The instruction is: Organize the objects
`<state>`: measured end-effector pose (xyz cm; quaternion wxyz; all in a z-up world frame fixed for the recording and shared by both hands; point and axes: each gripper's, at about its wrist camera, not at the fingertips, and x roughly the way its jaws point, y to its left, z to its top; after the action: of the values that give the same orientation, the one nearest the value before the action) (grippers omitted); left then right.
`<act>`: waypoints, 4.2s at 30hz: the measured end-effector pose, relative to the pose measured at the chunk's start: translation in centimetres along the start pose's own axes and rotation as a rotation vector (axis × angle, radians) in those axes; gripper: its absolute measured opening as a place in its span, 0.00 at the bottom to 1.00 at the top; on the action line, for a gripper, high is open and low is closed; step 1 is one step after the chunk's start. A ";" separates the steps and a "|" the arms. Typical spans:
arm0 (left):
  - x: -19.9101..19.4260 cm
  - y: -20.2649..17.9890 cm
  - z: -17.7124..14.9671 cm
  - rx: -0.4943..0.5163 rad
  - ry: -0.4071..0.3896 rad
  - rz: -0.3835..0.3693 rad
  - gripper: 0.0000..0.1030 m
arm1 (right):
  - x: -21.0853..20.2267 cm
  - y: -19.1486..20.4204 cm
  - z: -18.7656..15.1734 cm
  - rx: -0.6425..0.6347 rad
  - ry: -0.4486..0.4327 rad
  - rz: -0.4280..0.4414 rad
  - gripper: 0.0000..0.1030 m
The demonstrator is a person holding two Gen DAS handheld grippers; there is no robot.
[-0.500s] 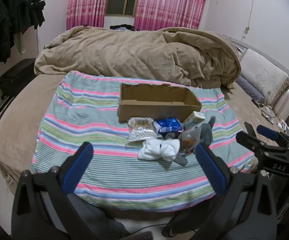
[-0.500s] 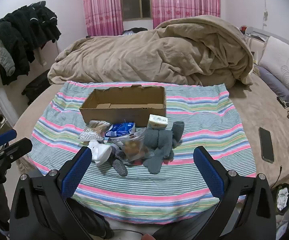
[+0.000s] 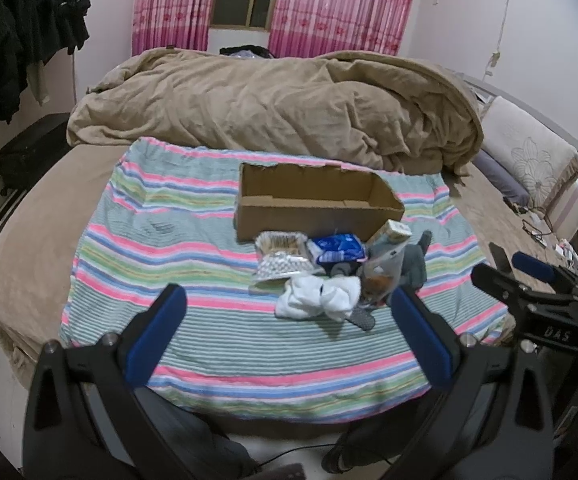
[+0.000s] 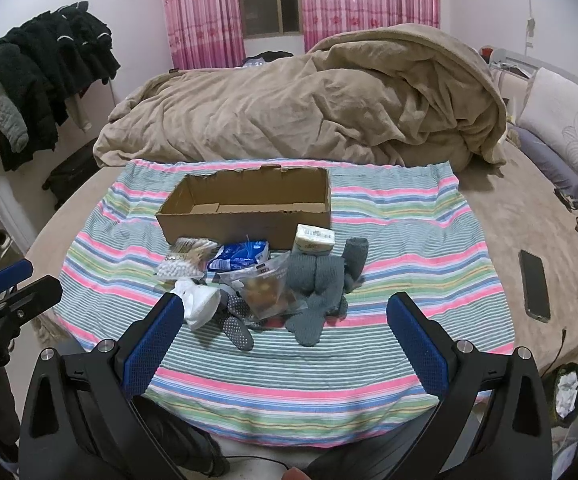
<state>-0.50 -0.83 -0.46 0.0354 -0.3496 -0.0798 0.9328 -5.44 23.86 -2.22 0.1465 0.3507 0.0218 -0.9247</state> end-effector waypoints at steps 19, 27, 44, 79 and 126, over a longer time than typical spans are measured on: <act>0.1 0.0 -0.2 0.010 0.009 0.023 0.99 | 0.3 -0.2 -0.1 0.004 0.010 0.010 1.00; 0.2 0.0 -0.3 0.013 0.011 0.036 0.99 | 0.4 -0.2 -0.1 0.005 0.012 0.012 1.00; 0.3 -0.4 -0.1 0.023 0.014 0.039 0.99 | 0.4 -0.3 -0.1 0.008 0.016 0.015 1.00; 2.3 -1.1 0.7 0.022 0.034 0.008 0.99 | 1.8 -0.9 -0.2 0.027 0.037 0.027 1.00; 19.6 2.1 1.8 -0.010 0.219 -0.081 0.45 | 15.0 -7.7 1.0 0.139 0.166 0.143 0.24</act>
<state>-16.52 -0.68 -12.16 0.0800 -0.4461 -0.0944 0.8864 -18.92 27.21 -11.76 0.1849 0.4361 -0.0552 -0.8790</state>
